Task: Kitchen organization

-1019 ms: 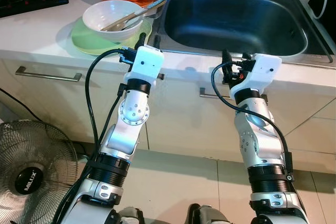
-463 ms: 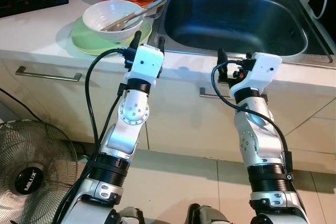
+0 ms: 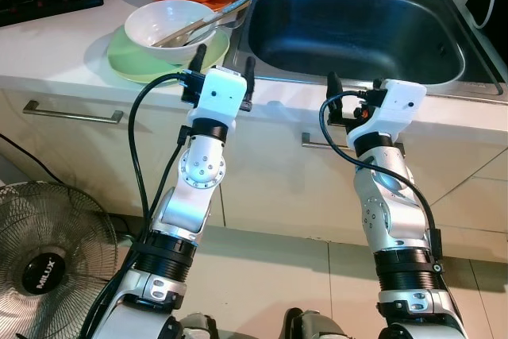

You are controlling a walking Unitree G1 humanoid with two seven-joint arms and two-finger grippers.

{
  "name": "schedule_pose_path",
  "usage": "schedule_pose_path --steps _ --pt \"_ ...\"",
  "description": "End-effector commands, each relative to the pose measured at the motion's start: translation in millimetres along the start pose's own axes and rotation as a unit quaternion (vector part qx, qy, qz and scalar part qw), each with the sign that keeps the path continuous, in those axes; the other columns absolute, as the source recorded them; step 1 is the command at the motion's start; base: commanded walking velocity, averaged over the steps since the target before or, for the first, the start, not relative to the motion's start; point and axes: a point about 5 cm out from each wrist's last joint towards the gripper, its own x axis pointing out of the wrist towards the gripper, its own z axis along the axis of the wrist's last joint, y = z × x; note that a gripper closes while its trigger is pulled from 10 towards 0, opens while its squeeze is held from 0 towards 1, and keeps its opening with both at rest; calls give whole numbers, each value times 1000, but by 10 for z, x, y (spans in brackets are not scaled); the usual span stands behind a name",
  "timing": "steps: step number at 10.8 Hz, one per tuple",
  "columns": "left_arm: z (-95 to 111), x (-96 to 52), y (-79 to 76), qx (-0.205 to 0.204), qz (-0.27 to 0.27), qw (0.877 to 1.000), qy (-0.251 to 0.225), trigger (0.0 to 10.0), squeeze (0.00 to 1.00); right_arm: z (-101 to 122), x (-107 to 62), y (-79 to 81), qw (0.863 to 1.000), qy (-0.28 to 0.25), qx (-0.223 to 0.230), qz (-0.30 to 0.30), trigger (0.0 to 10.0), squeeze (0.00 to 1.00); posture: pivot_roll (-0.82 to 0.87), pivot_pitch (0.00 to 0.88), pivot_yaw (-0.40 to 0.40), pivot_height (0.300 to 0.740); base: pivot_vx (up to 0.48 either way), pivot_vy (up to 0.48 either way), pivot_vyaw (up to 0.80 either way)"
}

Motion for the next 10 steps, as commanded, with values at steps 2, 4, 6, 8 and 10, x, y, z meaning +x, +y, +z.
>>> schedule_pose_path --steps 2,4,6,8,10 --pt "-57 -5 29 -1 0 1000 10 10000 1000 39 33 38 1000 -9 5 7 10000 1000 33 126 -26 740 0 0 0" --pt "-130 -41 37 -11 3 1000 14 10000 1000 6 36 0 1000 -10 0 4 10000 1000 33 123 -27 740 0 0 0" --pt "-131 -73 28 -6 -6 1000 -1 10000 0 -14 22 -44 1000 -23 -16 -4 10000 0 33 123 -27 740 0 0 0" --pt "-194 -113 21 -20 -1 1000 -3 10000 0 -42 12 -43 999 -36 -23 0 10000 0 36 99 -30 740 0 0 0" --pt "-255 -179 25 -32 11 999 -12 10000 0 -59 -5 -41 998 -53 -27 -3 10000 0 34 73 -31 740 0 0 0"
